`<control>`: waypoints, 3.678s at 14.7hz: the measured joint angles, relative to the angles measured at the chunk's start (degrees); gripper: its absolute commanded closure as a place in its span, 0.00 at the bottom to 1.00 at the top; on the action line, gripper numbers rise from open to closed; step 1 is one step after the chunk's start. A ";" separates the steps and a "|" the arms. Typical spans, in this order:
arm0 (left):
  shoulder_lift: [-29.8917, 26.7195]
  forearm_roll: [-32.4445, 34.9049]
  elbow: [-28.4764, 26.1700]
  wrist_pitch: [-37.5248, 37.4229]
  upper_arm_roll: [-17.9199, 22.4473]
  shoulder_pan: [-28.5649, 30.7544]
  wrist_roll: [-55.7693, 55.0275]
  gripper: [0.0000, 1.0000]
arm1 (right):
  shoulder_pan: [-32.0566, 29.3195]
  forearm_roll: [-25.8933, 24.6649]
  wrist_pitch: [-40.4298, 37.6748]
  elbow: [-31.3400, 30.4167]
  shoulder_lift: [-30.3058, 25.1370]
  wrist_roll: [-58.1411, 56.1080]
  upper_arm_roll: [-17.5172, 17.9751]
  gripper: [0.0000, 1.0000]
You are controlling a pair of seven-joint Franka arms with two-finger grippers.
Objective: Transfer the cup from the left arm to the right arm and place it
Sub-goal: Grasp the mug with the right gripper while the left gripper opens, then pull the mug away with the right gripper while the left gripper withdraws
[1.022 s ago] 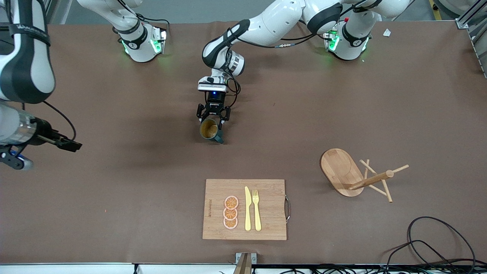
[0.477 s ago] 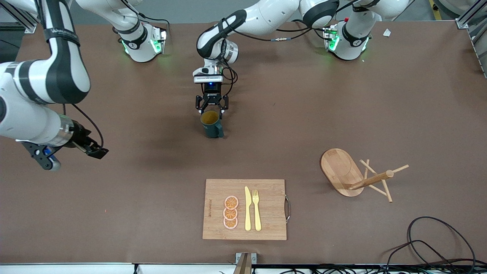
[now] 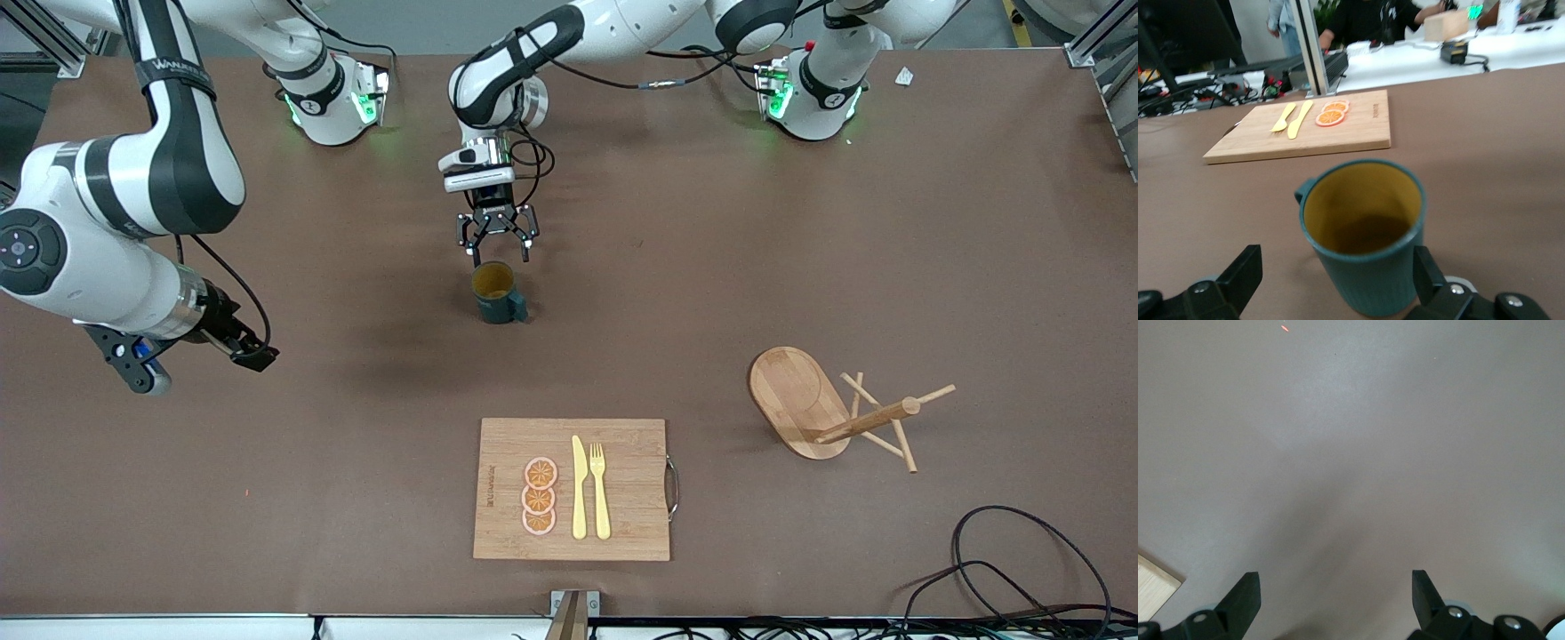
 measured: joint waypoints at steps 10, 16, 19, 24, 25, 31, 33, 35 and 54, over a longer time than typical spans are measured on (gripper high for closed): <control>-19.64 -24.82 0.68 1.99 -19.42 27.69 35.54 0.01 | 7.20 1.42 4.45 -6.95 0.16 26.81 0.30 0.00; -21.75 -34.27 0.28 2.49 -39.06 57.27 59.09 0.00 | 16.86 2.25 15.18 -16.48 0.15 47.32 0.46 0.00; -21.75 -40.62 0.06 2.13 -44.64 69.11 64.63 0.00 | 23.89 2.25 18.48 -20.13 0.12 58.16 0.56 0.01; -21.76 -44.63 0.08 -2.63 -48.07 79.26 67.10 0.00 | 31.98 2.25 25.39 -24.37 0.05 70.89 0.54 0.06; -21.75 -45.06 0.10 -3.32 -48.35 80.58 67.10 0.00 | 33.25 2.25 27.68 -25.34 0.04 73.28 0.53 0.08; -21.75 -45.85 0.20 -7.82 -54.64 91.01 68.19 0.00 | 35.97 2.25 31.77 -27.25 2.02 79.00 0.50 0.35; -21.77 -47.36 0.73 -9.29 -56.22 92.84 69.97 0.00 | 36.28 2.25 32.39 -26.98 3.30 80.87 0.50 0.59; -21.95 -49.14 1.54 -10.57 -56.76 93.86 72.57 0.00 | 36.52 2.49 33.71 -26.59 4.28 82.19 0.51 0.69; -37.59 -77.89 11.17 -20.13 -8.11 68.54 103.46 0.00 | 26.11 6.29 30.31 -22.28 5.47 45.24 -1.02 1.00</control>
